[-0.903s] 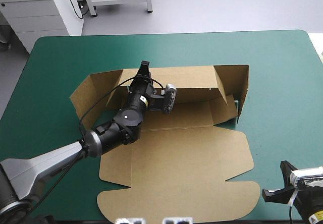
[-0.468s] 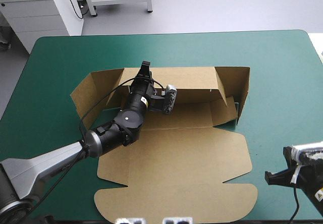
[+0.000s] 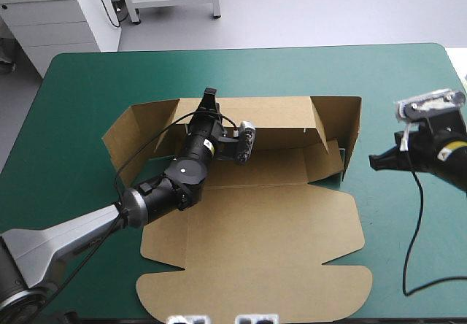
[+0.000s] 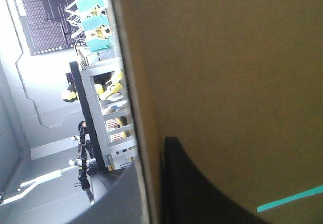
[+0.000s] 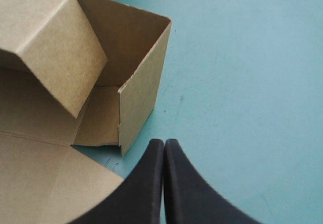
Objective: Fold the box
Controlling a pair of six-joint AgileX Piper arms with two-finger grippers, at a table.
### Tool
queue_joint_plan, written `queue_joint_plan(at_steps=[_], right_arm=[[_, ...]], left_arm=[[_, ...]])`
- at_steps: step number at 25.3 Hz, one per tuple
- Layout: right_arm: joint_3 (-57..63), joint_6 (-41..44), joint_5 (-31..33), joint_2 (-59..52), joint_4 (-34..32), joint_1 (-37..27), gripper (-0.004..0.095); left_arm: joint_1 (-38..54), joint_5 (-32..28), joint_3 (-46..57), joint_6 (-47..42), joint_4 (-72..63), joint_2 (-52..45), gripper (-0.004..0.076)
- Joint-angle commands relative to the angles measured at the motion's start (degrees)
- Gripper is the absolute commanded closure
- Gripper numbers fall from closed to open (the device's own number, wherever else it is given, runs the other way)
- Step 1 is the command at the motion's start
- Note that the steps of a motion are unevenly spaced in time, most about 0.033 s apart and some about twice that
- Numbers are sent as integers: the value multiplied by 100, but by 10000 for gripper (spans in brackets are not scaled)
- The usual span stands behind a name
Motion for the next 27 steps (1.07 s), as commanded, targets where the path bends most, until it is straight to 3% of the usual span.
queue_joint_plan(at_steps=[1, 9, 20, 27], right_arm=[[-741, -220, -199, 701, 66, 36, 922], [-2256, -439, -148, 2477, 56, 36, 922], [-3932, -692, 438, 4224, 277, 39, 922], [-4032, -713, 1467, 4409, 458, 39, 922]], left_arm=[[-2, 68, -240, 64, -159, -211, 731], [-2, 1, -433, 178, -835, -211, 731], [-2, -32, -433, 194, -1993, -211, 731], [-2, 19, -433, 194, -2046, -211, 731]])
